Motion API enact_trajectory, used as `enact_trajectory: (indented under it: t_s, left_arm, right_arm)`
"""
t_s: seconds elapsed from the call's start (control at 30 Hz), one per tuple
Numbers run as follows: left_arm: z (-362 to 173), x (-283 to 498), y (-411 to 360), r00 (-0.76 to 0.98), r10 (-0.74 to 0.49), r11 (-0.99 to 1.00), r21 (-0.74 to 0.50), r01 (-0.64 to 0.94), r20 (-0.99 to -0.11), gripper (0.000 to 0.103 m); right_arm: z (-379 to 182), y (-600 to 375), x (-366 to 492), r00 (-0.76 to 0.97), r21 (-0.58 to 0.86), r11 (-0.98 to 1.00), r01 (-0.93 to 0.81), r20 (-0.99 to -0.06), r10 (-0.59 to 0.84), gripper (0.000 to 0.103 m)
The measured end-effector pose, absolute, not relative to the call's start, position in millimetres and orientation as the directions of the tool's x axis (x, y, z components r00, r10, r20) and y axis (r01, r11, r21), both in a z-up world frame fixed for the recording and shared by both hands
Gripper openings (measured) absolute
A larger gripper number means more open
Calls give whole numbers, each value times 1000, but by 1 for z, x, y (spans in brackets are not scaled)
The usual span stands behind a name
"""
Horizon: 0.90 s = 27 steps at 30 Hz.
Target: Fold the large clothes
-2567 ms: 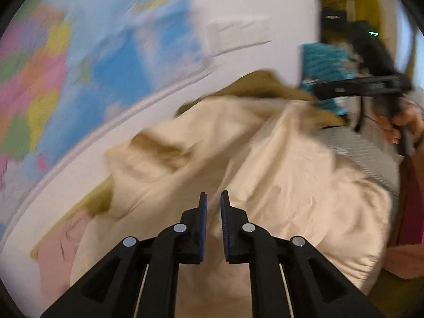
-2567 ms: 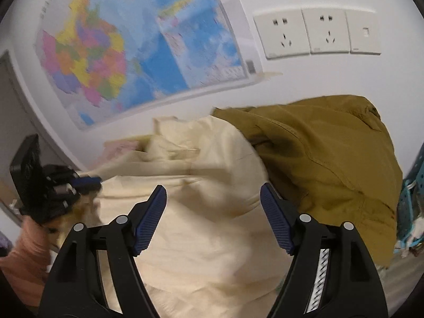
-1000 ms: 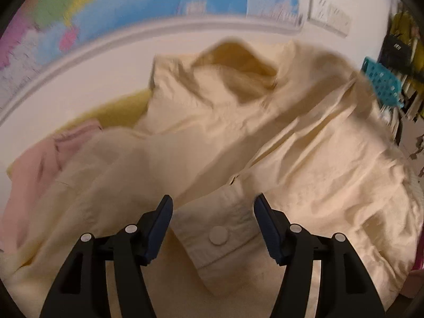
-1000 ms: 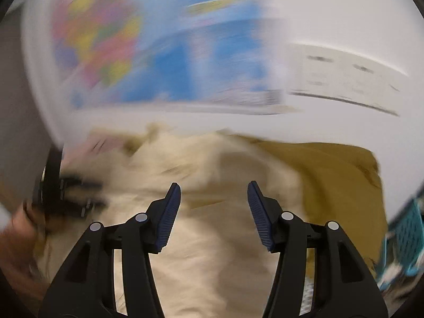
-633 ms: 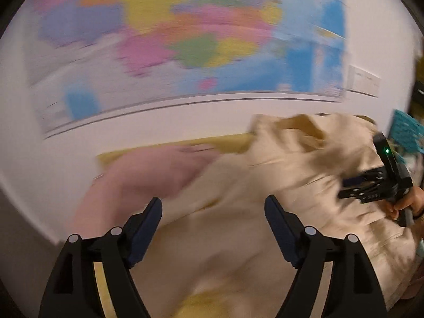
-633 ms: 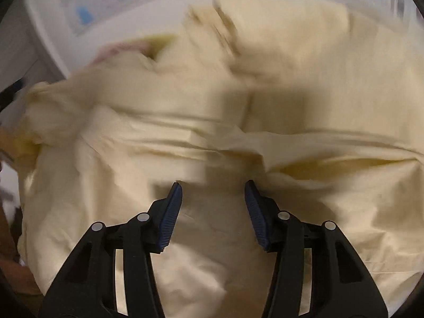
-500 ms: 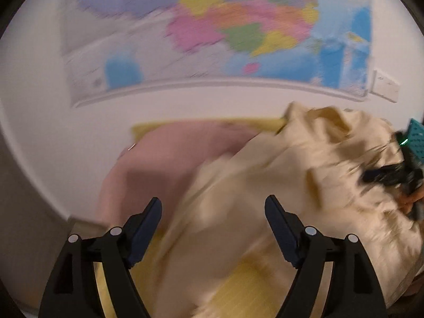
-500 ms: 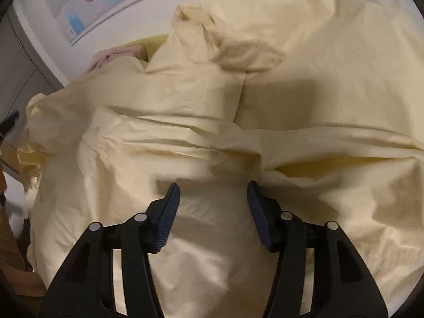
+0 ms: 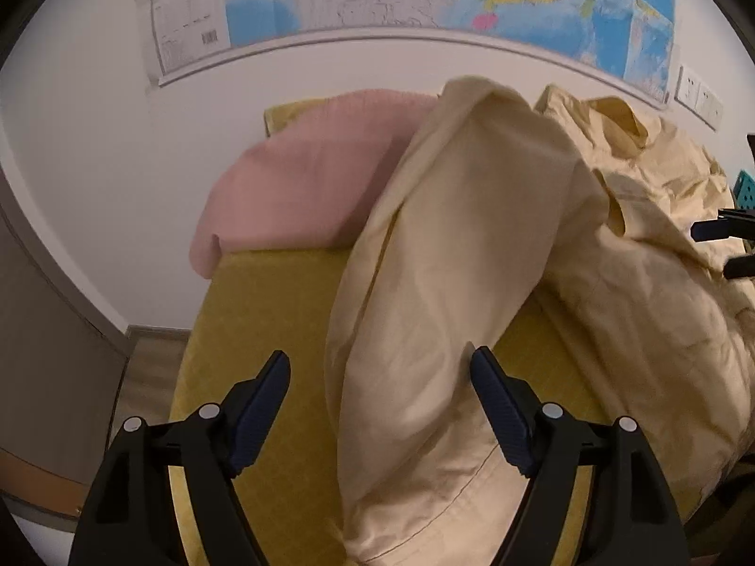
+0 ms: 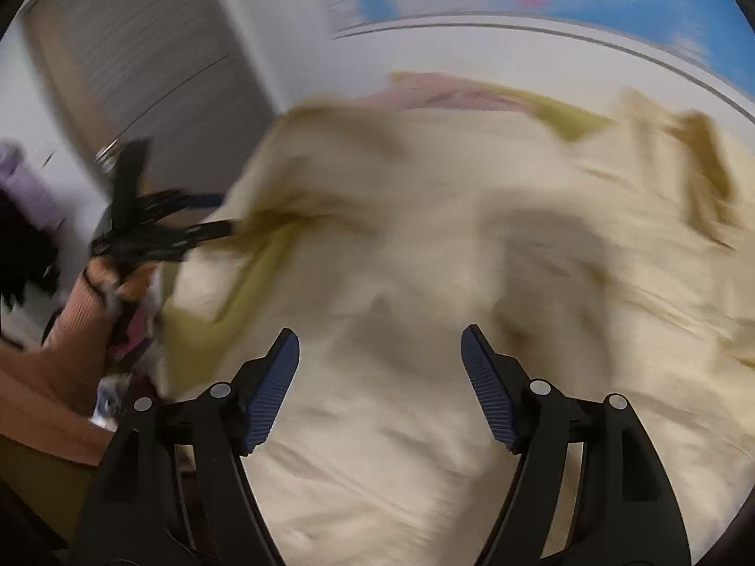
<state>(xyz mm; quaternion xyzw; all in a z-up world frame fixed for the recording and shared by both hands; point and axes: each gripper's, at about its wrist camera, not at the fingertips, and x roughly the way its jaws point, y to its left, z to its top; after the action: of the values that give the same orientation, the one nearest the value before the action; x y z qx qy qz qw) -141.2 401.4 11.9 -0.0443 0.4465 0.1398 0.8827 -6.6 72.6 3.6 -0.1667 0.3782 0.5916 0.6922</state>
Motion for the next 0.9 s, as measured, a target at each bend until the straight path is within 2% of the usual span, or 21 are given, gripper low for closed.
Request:
enact_trajectory:
  t_s: [0.13, 0.17, 0.2, 0.27, 0.33, 0.5, 0.6, 0.67, 0.8, 0.83, 0.9]
  left_arm:
    - [17, -149, 394, 578, 200, 969, 74, -234, -791, 56]
    - [18, -151, 391, 584, 200, 972, 87, -216, -787, 44]
    - [19, -152, 388, 588, 191, 976, 89, -199, -786, 36]
    - [20, -150, 389, 570, 183, 977, 84, -196, -801, 12]
    - [27, -147, 397, 571, 156, 977, 40, -209, -806, 4]
    - [64, -154, 401, 640, 121, 981, -7, -194, -759, 3]
    - [72, -150, 399, 650, 95, 984, -28, -177, -754, 3]
    - [70, -147, 398, 643, 113, 984, -3, -177, -757, 3]
    - [60, -143, 405, 627, 130, 979, 1, -202, -768, 4]
    - [59, -144, 408, 635, 115, 978, -23, -205, -764, 7]
    - [61, -147, 414, 645, 117, 972, -45, -230, -755, 8]
  right_arm:
    - [-8, 112, -51, -100, 239, 113, -965, -725, 682, 71]
    - [-11, 123, -61, -118, 236, 85, -968, -727, 677, 71]
    - [-14, 136, -69, -124, 227, 67, -972, -728, 674, 71]
    - [-19, 149, -75, -161, 248, 36, -968, -726, 669, 71]
    - [-24, 163, -80, -173, 244, 15, -970, -728, 663, 72]
    - [-34, 187, -101, -207, 231, -50, -972, -732, 649, 74]
    - [-35, 202, -119, -241, 221, -113, -969, -728, 642, 86]
    - [-41, 214, -138, -221, 160, -153, -975, -742, 633, 90]
    - [-57, 232, -166, -153, 54, -179, -982, -784, 602, 87]
    - [-62, 238, -169, -115, 13, -172, -985, -792, 599, 86]
    - [-70, 250, -176, -73, -26, -158, -987, -808, 585, 77]
